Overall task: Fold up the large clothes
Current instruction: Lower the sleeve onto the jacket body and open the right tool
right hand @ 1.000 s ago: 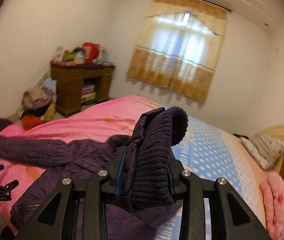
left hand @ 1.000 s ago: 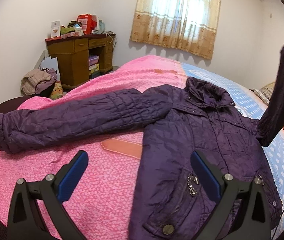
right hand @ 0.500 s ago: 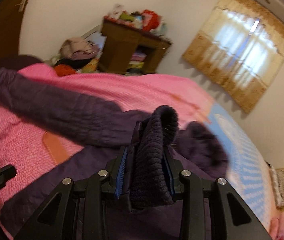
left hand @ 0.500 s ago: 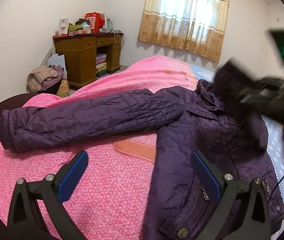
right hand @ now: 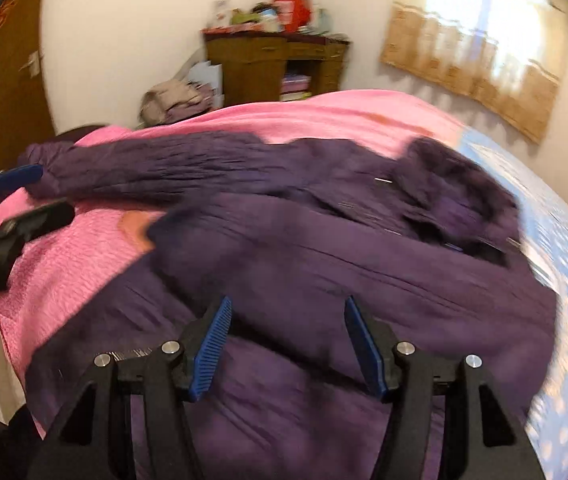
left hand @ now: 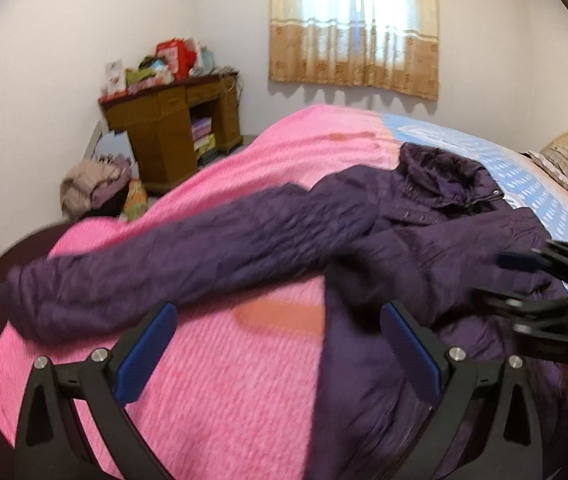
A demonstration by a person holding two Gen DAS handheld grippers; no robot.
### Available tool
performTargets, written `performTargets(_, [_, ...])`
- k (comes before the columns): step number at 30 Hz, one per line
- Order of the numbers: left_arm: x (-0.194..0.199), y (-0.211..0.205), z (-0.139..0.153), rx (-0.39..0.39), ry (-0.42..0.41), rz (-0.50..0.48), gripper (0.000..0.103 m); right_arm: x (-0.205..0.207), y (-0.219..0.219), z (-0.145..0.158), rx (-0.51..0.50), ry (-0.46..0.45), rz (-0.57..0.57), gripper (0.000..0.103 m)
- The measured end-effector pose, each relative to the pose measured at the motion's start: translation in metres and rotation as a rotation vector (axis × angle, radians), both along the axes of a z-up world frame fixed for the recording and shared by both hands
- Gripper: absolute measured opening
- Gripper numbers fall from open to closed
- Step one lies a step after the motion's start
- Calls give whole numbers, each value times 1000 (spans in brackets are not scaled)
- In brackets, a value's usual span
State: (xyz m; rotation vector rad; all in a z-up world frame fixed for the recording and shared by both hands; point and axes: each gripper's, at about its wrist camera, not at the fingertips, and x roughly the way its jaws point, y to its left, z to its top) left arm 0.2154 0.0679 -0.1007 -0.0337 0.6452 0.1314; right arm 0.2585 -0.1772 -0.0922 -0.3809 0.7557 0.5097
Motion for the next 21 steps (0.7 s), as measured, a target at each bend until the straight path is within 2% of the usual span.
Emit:
performTargets(3, [18,-19,8,20,-9,-56,103,8,-46,18,39,-17,-108,60])
performTargets(6, [42,-40,13,40,-24,-99,103,30,-99,32,74,-72,-284,60])
performTargets(9, [72,-64,8,54,-53,-158,103,59,-135,33,139,-117,-389,65])
performTargets(11, [91,-77,-4,85,-77,-205,103,78,-145,23,164,-106,-417,65])
performTargets(13, [114,-84,-20,148,-42,-200,103,98,-147,5,142,-67,-405,65])
performTargets(17, [141,-87,-44,112,87,-184,103,118,-144,-29,75,5,-373,65])
performTargets(21, [141,-101,-58,156,120,-192,103,128,-170,-60,102,83,-418,65])
